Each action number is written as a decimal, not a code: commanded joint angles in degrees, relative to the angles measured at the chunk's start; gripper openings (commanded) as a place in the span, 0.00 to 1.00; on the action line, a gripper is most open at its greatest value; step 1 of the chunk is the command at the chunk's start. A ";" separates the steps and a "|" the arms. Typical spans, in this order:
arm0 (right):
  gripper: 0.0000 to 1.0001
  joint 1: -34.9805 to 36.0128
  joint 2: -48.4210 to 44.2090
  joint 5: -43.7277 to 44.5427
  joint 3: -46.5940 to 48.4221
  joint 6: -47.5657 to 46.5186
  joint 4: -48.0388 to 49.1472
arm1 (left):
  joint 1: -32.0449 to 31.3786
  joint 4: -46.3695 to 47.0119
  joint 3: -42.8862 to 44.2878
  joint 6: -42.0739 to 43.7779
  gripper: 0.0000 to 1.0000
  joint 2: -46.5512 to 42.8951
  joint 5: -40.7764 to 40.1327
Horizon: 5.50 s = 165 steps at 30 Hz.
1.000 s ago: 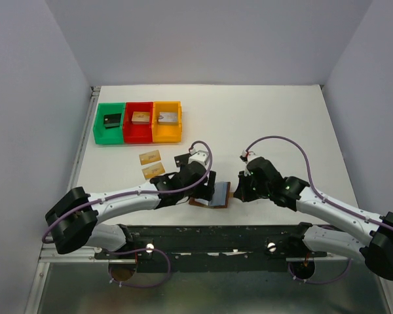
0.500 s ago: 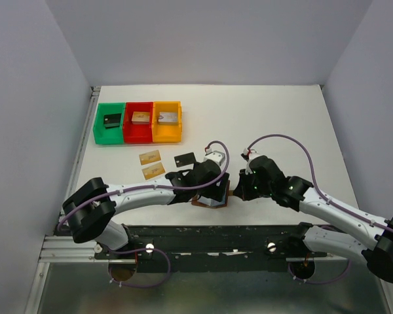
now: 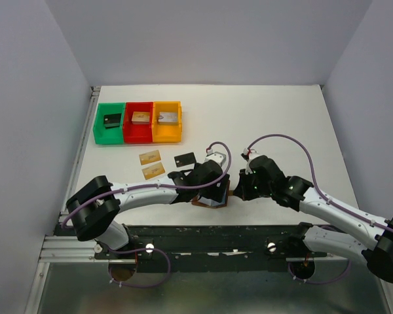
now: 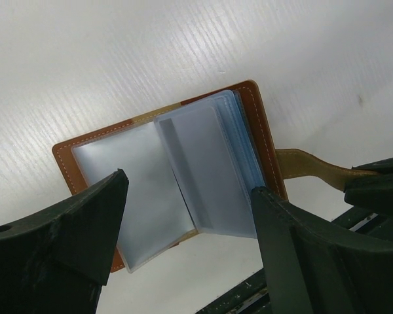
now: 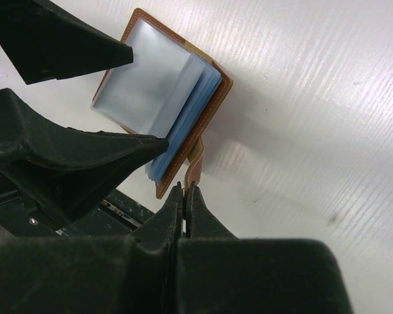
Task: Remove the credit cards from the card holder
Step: Remove the credit card from the card holder.
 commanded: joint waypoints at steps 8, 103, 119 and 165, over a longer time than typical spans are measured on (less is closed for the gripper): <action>0.00 -0.01 -0.41 -0.65 1.02 -0.47 -0.48 | -0.31 -2.82 0.72 -0.61 0.87 -0.06 -2.35; 0.36 -1.77 27.62 -13.84 -4.43 15.87 32.13 | 9.71 12.92 -18.01 -10.10 0.26 -5.16 4.15; 0.38 -3.26 24.91 -14.45 -5.05 16.05 32.84 | 9.80 12.92 -19.50 -10.89 0.26 -5.51 4.06; 0.45 -3.26 30.79 -17.62 -6.10 16.66 36.70 | 9.80 13.97 -21.17 -11.68 0.25 -5.95 3.88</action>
